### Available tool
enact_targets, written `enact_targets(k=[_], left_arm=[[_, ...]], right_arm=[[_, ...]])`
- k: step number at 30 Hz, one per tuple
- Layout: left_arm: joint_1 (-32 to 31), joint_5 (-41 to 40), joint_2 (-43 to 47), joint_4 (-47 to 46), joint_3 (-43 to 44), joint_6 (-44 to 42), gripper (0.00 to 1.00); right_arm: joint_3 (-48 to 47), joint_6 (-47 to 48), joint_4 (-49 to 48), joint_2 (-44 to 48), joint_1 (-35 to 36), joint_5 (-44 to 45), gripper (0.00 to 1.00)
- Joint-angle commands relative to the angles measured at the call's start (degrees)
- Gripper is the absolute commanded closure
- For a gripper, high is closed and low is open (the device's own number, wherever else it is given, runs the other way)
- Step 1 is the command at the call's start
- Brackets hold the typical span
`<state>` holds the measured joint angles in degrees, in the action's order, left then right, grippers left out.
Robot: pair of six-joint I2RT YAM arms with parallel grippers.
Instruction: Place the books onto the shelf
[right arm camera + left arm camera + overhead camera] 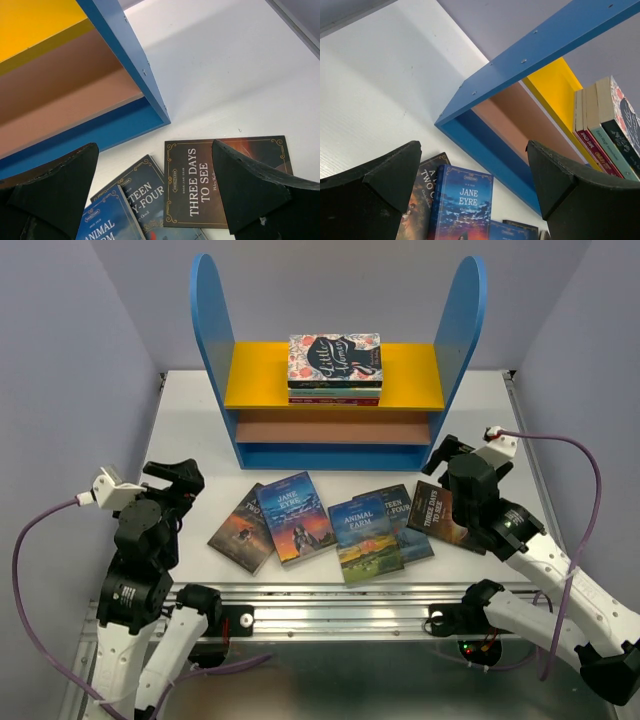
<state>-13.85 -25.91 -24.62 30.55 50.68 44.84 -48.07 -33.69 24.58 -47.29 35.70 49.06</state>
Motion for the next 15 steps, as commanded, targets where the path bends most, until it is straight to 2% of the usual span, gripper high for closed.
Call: enact_targets(k=[1, 3, 4, 7, 12, 13, 14, 15], left_arm=[[-0.3, 3.3, 1.51, -4.07, -3.38, 0.51, 0.01], [-0.3, 7.43, 1.24, -7.24, -7.42, 1.3, 0.01], [-0.22, 12.67, 0.55, -10.73, -8.91, 2.26, 0.01], [-0.3, 21.5, -1.39, -16.38, -14.28, 4.2, 0.01], [-0.39, 27.83, -8.42, -16.75, -18.5, 2.62, 0.01], [-0.48, 29.41, -9.03, -17.18, -18.94, 2.45, 0.01], [-1.0, 30.38, -10.0, -17.79, -20.43, 2.27, 0.01], [-1.27, 30.92, -10.44, -18.06, -21.14, 2.7, 0.01]], right_arm=[[-1.68, -2.5, -0.75, 0.44, -0.11, -1.41, 0.0], [1.74, -2.79, -2.51, 0.79, -0.11, -1.68, 0.0], [2.63, -0.87, -4.43, 0.97, -0.11, -4.47, 0.0], [4.65, 0.12, -6.38, 0.45, -0.11, -11.85, 0.0], [8.6, -0.76, -11.82, -2.72, -0.11, -30.22, 0.0], [9.48, -0.5, -15.75, -3.51, -0.11, -33.38, 0.0], [12.1, -0.58, -18.57, -5.43, -0.11, -40.98, 0.0], [13.61, -0.76, -26.17, -6.84, -0.11, -44.89, 0.0]])
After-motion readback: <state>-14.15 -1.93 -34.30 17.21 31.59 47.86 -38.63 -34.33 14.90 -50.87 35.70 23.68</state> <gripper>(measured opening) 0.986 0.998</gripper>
